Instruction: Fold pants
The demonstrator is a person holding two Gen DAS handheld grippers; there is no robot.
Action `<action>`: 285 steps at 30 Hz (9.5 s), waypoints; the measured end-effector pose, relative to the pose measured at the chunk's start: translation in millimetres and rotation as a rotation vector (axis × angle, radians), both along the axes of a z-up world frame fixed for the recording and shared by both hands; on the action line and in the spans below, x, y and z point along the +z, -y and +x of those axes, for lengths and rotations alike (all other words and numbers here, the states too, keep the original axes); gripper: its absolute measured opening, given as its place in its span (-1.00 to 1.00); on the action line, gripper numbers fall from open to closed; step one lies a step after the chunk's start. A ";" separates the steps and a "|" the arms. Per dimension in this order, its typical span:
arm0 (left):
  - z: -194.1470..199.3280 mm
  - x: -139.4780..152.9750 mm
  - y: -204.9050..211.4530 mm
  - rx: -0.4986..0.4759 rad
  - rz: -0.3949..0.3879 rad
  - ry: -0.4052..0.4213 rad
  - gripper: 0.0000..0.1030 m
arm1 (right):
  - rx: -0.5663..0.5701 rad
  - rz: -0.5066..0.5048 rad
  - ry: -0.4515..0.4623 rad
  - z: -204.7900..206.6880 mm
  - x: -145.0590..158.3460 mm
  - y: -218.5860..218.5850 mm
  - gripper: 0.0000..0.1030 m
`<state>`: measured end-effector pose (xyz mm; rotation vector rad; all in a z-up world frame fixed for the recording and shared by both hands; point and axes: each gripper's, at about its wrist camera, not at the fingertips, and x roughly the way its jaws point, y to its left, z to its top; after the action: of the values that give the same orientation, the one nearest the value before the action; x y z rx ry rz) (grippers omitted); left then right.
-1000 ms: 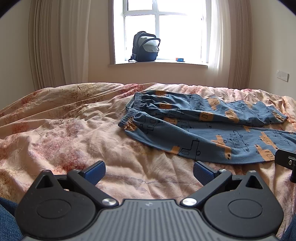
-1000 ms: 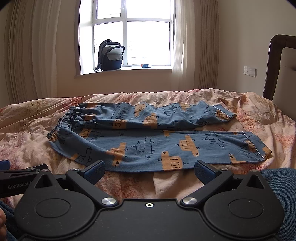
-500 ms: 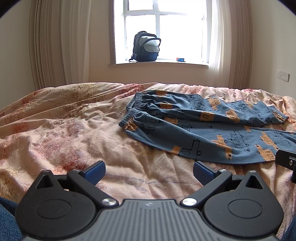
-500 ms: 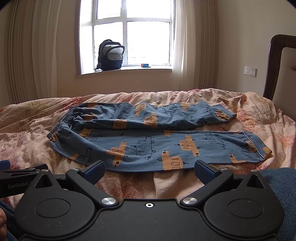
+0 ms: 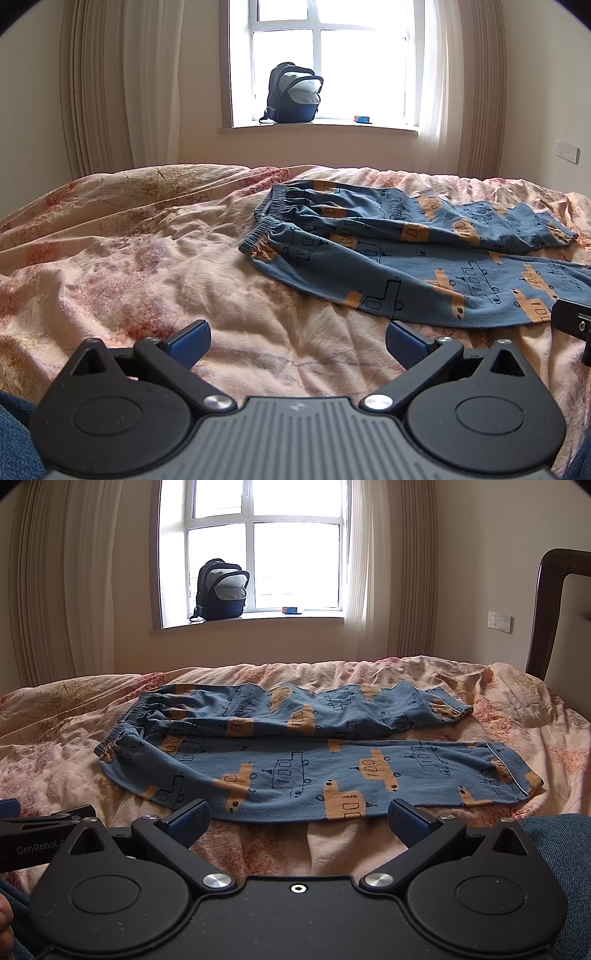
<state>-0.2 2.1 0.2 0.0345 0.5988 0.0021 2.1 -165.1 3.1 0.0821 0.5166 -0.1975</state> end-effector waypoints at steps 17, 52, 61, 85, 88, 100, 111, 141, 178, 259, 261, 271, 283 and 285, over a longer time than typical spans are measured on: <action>0.0 -1.8 -3.9 0.002 -0.003 -0.002 1.00 | 0.002 0.000 -0.004 1.2 1.6 2.3 0.99; 128.6 35.5 -22.4 -0.098 -0.142 -0.338 1.00 | 0.393 0.164 0.118 72.1 37.8 70.0 0.99; 323.9 48.2 -1.4 -0.356 0.059 -0.168 1.00 | 0.788 -0.152 -0.031 261.2 38.6 133.8 0.99; 438.4 6.8 -3.8 -0.753 0.197 -0.364 -0.99 | 0.960 -0.077 -0.393 452.3 -28.9 150.4 -0.95; 426.3 30.1 -11.6 -0.669 0.179 -0.265 -1.00 | 0.901 -0.213 -0.303 439.7 -14.6 141.5 -0.97; 483.0 -15.3 -16.4 -0.449 0.146 -0.357 -0.97 | 0.790 -0.308 -0.286 519.9 -50.9 105.1 -0.95; 502.3 -8.9 -39.5 -0.502 0.039 -0.411 -0.12 | 0.820 -0.041 -0.288 523.9 -32.1 159.3 0.14; 441.7 2.1 -18.6 -0.482 0.203 -0.212 -0.76 | 0.643 -0.254 -0.196 460.7 -14.4 126.7 -0.94; 174.5 -40.9 -61.5 -0.963 0.521 -0.066 -0.99 | 1.052 -0.518 -0.515 152.2 -35.3 59.1 -0.99; 178.4 -22.2 209.9 -1.068 -0.045 -0.260 0.73 | -0.003 0.222 -0.142 62.2 -51.1 378.6 0.15; 195.4 -29.7 203.8 -0.939 0.008 -0.253 0.73 | 0.007 0.268 -0.159 87.7 -61.6 391.3 0.13; 242.8 -42.6 119.4 -0.744 0.045 -0.279 0.68 | 0.026 0.223 -0.231 113.3 -70.4 403.2 -0.28; 375.7 -47.5 118.6 -0.748 0.036 -0.646 -0.25 | 0.664 0.217 -0.290 269.0 -60.2 248.4 -0.10; 380.5 -45.4 121.1 -0.741 0.019 -0.668 -0.83 | 0.727 0.213 -0.324 292.2 -64.7 220.9 -0.19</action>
<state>380.4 -119.0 -45.2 0.2816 1.2237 -0.7469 294.3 -386.0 -61.6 0.0650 0.8556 0.5652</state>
